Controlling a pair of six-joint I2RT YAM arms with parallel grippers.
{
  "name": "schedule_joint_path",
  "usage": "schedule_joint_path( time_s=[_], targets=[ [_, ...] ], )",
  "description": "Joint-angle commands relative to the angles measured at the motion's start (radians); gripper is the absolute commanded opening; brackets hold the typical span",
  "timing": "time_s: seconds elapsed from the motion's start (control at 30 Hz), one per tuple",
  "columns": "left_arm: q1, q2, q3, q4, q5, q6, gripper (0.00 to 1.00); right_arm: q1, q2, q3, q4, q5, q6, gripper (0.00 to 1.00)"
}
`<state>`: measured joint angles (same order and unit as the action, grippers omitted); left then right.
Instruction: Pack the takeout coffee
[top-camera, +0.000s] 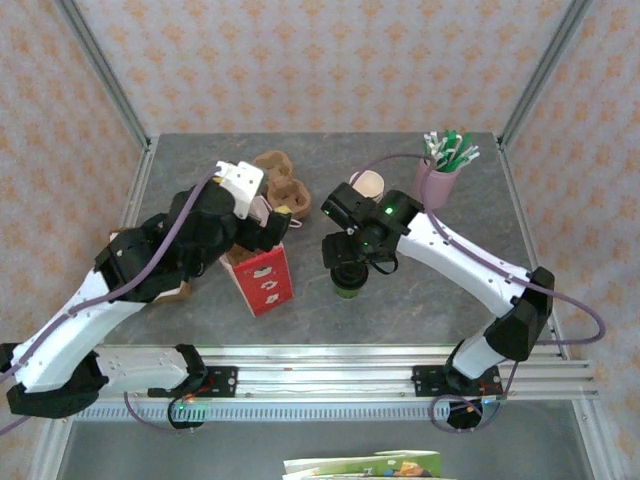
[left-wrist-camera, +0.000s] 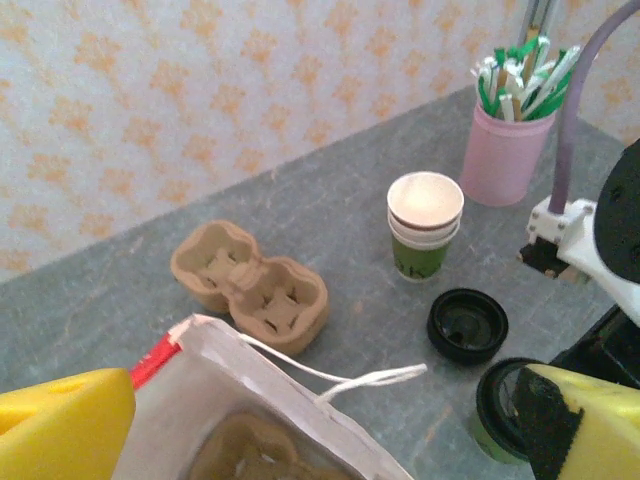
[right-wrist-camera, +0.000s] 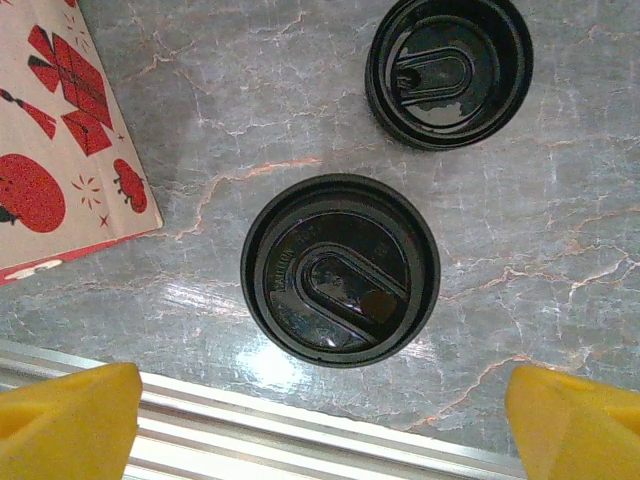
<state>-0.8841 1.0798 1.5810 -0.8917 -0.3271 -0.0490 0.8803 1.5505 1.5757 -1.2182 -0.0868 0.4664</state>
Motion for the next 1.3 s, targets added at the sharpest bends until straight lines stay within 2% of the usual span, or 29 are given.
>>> schedule_joint_path(
  time_s=[0.0, 0.13, 0.53, 0.8, 1.27],
  targets=[
    [-0.006, -0.024, -0.027, 0.071, -0.041, 0.049, 0.99, -0.006, 0.025, -0.021, -0.004, -0.016, -0.033, 0.92],
    [-0.005, -0.029, -0.026, 0.024, -0.121, -0.048, 0.99, -0.009, 0.069, -0.029, -0.009, -0.037, -0.056, 0.90],
    [0.012, -0.048, -0.053, -0.011, -0.224, -0.267, 0.99, -0.047, 0.145, -0.015, -0.030, -0.047, -0.124, 0.92],
    [0.051, -0.070, -0.074, -0.001, -0.189, -0.269, 0.98, -0.047, 0.180, -0.017, -0.014, -0.057, -0.140, 0.93],
    [0.074, -0.054, -0.085, 0.025, -0.147, -0.246, 0.98, -0.049, 0.201, -0.042, 0.004, -0.048, -0.130, 0.83]
  ],
)
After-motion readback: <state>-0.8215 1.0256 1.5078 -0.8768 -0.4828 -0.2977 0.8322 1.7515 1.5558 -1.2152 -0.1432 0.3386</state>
